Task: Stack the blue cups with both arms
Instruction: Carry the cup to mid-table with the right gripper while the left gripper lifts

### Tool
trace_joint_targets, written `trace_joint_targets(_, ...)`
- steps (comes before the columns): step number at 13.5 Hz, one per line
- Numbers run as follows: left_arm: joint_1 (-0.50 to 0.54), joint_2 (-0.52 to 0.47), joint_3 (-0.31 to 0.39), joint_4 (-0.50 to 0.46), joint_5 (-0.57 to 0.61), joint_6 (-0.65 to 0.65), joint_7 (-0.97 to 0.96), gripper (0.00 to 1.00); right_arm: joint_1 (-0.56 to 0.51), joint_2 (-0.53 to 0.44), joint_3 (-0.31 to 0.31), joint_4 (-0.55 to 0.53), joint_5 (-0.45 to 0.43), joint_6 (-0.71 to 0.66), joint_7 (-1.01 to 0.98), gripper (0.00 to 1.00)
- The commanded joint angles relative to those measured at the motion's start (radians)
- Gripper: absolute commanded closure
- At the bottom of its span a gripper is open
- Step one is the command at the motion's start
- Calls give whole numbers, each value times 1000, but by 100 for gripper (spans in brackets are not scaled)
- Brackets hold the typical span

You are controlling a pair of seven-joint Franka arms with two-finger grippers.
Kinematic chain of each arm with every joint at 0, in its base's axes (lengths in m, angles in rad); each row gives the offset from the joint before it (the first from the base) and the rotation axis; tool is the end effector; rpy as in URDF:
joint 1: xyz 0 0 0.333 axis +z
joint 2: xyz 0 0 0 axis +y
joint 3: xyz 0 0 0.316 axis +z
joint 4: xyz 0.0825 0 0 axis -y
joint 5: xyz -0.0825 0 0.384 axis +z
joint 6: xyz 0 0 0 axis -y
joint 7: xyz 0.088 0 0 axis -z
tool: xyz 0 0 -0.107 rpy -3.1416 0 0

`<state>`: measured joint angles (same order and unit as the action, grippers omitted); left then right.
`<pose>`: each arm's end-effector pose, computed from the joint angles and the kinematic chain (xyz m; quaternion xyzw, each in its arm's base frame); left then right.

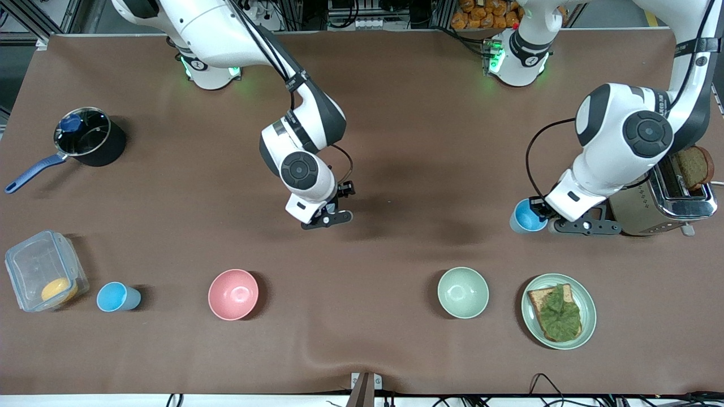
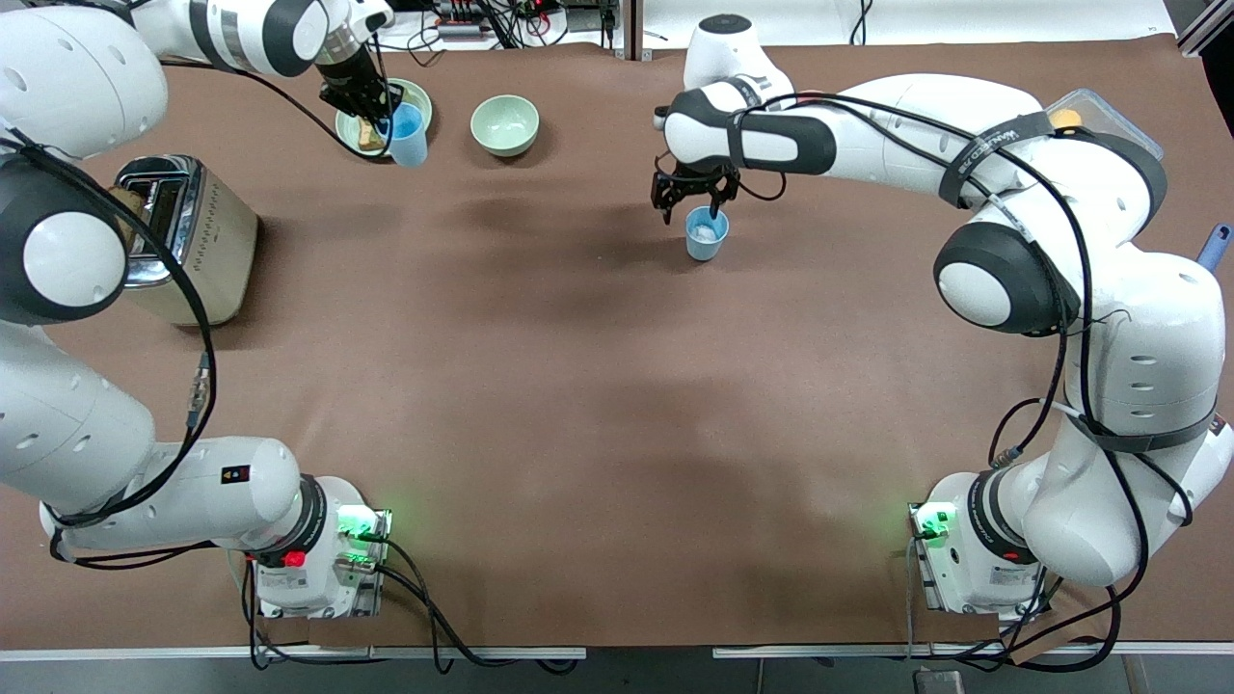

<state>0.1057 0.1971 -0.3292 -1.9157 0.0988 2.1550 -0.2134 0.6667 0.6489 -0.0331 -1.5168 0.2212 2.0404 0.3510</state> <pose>0.5937 -0.1226 0.4022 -0.9992 0.0274 -0.0286 0.0042 0.5513 0.4244 0.2720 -0.9906 -0.0871 0.0946 0.0457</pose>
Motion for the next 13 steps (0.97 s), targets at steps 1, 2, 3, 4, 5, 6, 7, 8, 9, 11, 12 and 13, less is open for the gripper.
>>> trace_joint_targets(1,6,-16,-40,30,18,-52,-70,100,-41,-5,-7,59,23,-93,-7,0)
trace_joint_targets(2,2,-16,-43,38,19,-63,-79,100,-68,-14,-7,94,23,-167,-18,0)
trace_joint_targets(3,3,-16,-62,44,18,-66,-89,100,-97,-21,-7,122,23,-242,-32,0)
trace_joint_targets(4,5,-16,-79,49,18,-70,-109,100,-129,-32,-7,136,23,-300,-61,0)
trace_joint_targets(5,2,-16,-92,56,18,-76,-142,100,-168,-54,-7,138,23,-346,-108,0)
trace_joint_targets(6,0,-12,-117,63,18,-80,-183,100,-205,-66,-7,138,23,-373,-151,0)
trace_joint_targets(7,0,-4,-146,81,18,-81,-229,100,-238,-78,-8,138,21,-402,-180,0)
trace_joint_targets(8,-1,4,-171,92,18,-89,-242,100,-266,-86,-13,138,20,-425,-188,0)
trace_joint_targets(9,-15,7,-189,99,16,-90,-253,100,-312,-91,-14,138,11,-442,-190,0)
trace_joint_targets(11,-73,24,-205,132,16,-90,-332,100,-402,-100,-14,132,6,-471,-205,0)
trace_joint_targets(12,-121,36,-205,159,16,-90,-398,100,-429,-109,-14,132,-6,-477,-228,0)
trace_joint_targets(13,-153,57,-206,181,16,-90,-449,100,-449,-124,-16,132,-38,-479,-231,0)
